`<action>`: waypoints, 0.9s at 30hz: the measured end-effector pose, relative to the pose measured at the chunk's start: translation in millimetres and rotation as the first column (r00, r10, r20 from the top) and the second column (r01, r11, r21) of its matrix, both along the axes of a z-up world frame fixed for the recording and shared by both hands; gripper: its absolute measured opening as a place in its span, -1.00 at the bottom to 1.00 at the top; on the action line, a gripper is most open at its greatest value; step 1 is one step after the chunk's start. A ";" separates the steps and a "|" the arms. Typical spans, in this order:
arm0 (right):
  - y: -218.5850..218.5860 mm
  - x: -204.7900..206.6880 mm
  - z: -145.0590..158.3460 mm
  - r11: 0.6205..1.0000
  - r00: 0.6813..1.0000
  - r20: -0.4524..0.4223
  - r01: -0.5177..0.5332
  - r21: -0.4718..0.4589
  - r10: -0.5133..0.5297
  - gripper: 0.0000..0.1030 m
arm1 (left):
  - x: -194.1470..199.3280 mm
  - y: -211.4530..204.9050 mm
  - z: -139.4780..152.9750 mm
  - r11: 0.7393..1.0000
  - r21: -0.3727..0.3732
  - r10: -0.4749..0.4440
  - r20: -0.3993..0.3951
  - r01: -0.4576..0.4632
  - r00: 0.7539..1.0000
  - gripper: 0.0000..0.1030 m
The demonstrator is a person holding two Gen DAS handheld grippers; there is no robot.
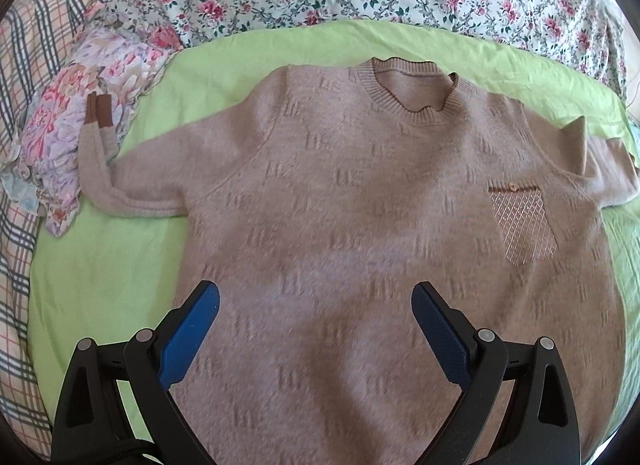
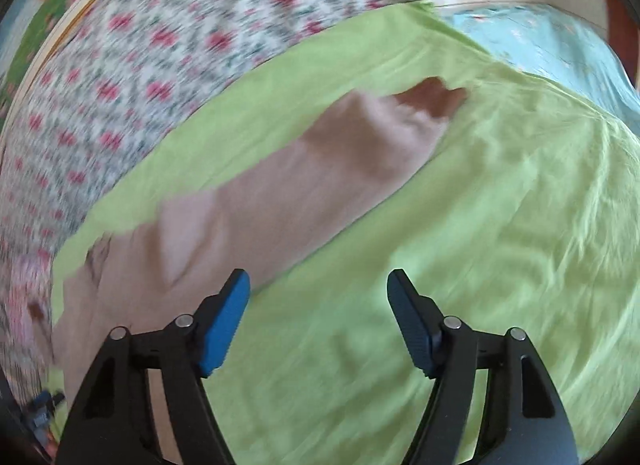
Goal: Fold small clothes
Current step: 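Move the right gripper to the brown sleeve cuff and grasp it, then carry the held cuff across the sweater body toward the left gripper and release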
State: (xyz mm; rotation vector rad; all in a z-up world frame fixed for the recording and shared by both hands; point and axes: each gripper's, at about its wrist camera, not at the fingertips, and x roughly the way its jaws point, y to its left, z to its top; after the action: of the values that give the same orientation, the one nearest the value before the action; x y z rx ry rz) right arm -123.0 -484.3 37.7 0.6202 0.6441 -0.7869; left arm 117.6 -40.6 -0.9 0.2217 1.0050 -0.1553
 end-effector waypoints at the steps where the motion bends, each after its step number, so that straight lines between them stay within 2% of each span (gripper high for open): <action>1: -13.4 0.1 -0.8 1.000 1.000 0.005 0.025 0.008 -0.025 0.33 | 2.3 -2.9 -1.0 1.000 0.002 -0.002 -0.001 0.002 1.000 0.89; 4: -59.0 1.1 -0.7 0.995 0.995 0.036 0.096 0.036 -0.097 0.20 | 10.0 -11.5 -6.1 1.000 0.018 -0.010 -0.005 0.010 1.000 0.89; 10: -131.1 2.1 -3.8 0.971 0.969 0.078 0.231 0.068 -0.236 0.19 | 25.5 -19.4 -17.8 0.999 0.041 -0.008 -0.017 0.008 1.000 0.89; 12: -144.2 4.5 -9.2 0.968 0.967 0.079 0.237 0.086 -0.243 0.15 | 29.0 -17.7 -20.8 0.999 0.045 -0.004 -0.024 0.005 1.000 0.89; 13: -147.7 7.7 -10.5 0.969 0.968 0.072 0.234 0.081 -0.240 0.10 | 31.0 -16.8 -21.3 0.999 0.045 -0.002 -0.022 0.003 1.000 0.89; 14: -146.7 12.8 -9.1 0.972 0.972 0.046 0.228 0.058 -0.230 -0.15 | 33.3 -15.5 -22.4 0.999 0.046 0.002 -0.024 -0.001 1.000 0.89; 15: -144.5 15.8 -8.0 0.975 0.976 0.038 0.214 0.060 -0.216 -0.61 | 34.8 -13.4 -23.9 0.999 0.046 0.006 -0.031 -0.004 0.999 0.89; 16: -138.9 17.7 -5.9 0.978 0.979 0.050 0.194 0.075 -0.198 -0.84 | 36.2 -11.8 -24.2 0.999 0.043 0.010 -0.031 -0.008 0.999 0.89; 19: -109.4 25.3 10.8 0.991 0.989 0.077 0.129 0.020 -0.130 -0.87 | 39.8 -5.2 -24.5 0.999 0.027 0.021 -0.031 -0.020 0.999 0.89; 23: -39.5 50.1 30.9 0.999 0.994 0.101 -0.029 -0.025 0.031 -0.87 | 40.6 3.8 -22.5 0.999 -0.013 0.030 -0.031 -0.031 0.999 0.89; 27: 37.9 87.7 37.1 0.976 0.969 0.118 -0.216 -0.011 0.216 -0.87 | 37.2 13.5 -19.5 0.998 -0.053 0.028 -0.028 -0.029 0.999 0.89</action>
State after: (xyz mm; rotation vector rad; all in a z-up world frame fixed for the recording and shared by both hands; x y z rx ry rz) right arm -35.3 -446.4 74.8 0.5829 0.5917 -0.5416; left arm 154.8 -27.1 -20.5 0.1567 1.0291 -0.1592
